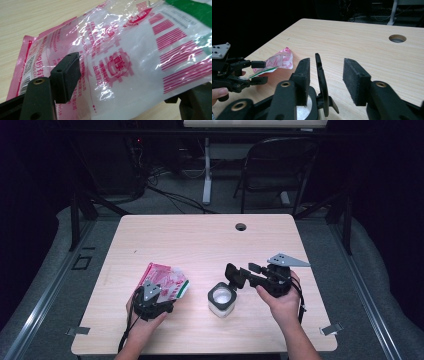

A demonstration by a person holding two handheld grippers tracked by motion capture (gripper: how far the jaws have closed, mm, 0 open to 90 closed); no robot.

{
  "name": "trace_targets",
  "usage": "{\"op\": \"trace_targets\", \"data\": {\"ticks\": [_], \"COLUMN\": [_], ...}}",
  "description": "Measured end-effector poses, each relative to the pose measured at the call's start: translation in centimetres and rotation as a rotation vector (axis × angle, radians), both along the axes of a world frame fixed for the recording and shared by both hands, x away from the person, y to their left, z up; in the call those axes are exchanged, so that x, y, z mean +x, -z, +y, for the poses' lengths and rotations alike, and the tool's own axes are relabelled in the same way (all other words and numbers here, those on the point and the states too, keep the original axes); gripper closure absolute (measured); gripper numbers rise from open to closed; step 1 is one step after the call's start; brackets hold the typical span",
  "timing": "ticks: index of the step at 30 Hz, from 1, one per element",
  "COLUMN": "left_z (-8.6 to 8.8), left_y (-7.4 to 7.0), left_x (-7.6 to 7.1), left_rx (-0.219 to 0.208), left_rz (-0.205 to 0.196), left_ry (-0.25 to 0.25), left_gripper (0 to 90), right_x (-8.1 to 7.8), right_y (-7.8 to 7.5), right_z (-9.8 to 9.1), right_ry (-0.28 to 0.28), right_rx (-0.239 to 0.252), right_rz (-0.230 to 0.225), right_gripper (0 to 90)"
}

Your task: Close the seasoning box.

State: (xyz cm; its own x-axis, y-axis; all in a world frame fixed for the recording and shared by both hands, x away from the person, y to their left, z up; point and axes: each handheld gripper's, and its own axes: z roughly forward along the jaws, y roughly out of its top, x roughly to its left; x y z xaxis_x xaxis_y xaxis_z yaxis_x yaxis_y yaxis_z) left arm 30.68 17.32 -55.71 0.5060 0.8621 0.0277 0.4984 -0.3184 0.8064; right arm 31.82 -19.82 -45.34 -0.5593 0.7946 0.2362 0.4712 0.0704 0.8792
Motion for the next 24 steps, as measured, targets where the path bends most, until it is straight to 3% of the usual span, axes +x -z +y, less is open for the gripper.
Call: {"op": "trace_targets", "data": {"ticks": [11, 18, 24], "left_z": [-0.9, -1.8, -2.1], "left_y": [0.0, 0.1, 0.1], "left_x": [-0.7, -1.1, -1.2], "left_rx": [0.023, 0.053, 0.049], "left_rz": [-0.003, -0.011, -0.009], "left_ry": [0.025, 0.05, 0.062], "left_gripper": [28.9, 28.9, 28.8], "right_x": [0.3, 0.6, 0.7], "right_y": [0.4, 1.0, 1.2], "right_z": [-1.2, -1.2, -1.2], "right_ry": [0.062, 0.073, 0.067], "right_rx": [-0.012, -0.022, -0.032], "right_rz": [0.005, 0.031, 0.042], "right_gripper": [80.5, 84.4, 85.9]}}
